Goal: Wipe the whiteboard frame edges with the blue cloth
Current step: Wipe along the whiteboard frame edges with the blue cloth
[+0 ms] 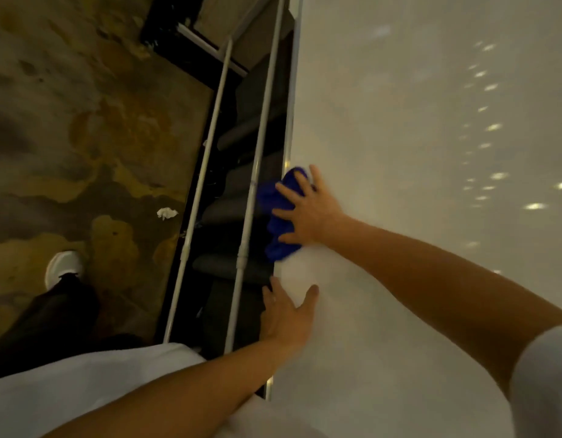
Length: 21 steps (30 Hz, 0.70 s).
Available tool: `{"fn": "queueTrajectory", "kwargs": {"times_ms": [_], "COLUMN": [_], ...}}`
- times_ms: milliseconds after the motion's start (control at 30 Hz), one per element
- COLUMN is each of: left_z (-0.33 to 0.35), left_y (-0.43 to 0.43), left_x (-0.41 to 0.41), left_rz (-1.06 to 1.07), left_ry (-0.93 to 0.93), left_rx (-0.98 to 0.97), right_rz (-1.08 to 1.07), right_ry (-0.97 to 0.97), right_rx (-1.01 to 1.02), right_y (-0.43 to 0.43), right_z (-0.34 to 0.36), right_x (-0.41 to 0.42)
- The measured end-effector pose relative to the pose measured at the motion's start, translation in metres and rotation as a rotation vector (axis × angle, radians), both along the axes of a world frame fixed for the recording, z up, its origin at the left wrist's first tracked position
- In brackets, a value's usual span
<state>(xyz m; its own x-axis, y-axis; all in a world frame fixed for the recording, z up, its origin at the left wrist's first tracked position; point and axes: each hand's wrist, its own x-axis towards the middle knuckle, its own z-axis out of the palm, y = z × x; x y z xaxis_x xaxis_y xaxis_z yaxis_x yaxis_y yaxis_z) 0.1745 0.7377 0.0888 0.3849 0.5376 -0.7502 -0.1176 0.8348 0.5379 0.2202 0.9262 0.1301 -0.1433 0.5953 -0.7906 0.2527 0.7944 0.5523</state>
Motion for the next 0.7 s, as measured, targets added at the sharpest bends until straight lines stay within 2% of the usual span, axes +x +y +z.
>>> {"fn": "queueTrajectory", "kwargs": {"times_ms": [67,100,200,300,367,500,600,700], "left_z": [0.008,0.013,0.026,0.027,0.022,0.002,-0.009,-0.022], "left_y": [0.024,0.035,0.063,0.088,0.106,0.151,0.192,0.225], "left_x": [0.004,0.006,0.013,0.020,0.028,0.037,0.041,0.048], "left_rz": [-0.071,-0.094,-0.191,-0.225,-0.180,-0.049,0.131,0.143], "left_ry": [-0.033,-0.039,0.002,0.049,0.038,0.014,-0.111,-0.161], "left_rx": [0.054,0.087,0.129,0.065,0.058,0.088,-0.008,-0.196], "right_rz": [-0.088,-0.097,0.001,0.124,0.112,0.027,0.013,-0.005], "right_ry": [-0.052,-0.078,-0.101,-0.094,-0.118,-0.189,-0.255,-0.306], "right_rx": [0.202,0.233,0.013,-0.179,-0.117,0.217,0.191,0.062], "right_y": [0.053,0.068,0.060,0.057,0.097,0.195,0.222,0.210], "right_z": [0.004,0.005,0.001,-0.004,-0.005,0.002,-0.002,-0.016], "right_x": [-0.001,-0.001,0.001,0.012,0.012,0.010,0.010,0.011]}}
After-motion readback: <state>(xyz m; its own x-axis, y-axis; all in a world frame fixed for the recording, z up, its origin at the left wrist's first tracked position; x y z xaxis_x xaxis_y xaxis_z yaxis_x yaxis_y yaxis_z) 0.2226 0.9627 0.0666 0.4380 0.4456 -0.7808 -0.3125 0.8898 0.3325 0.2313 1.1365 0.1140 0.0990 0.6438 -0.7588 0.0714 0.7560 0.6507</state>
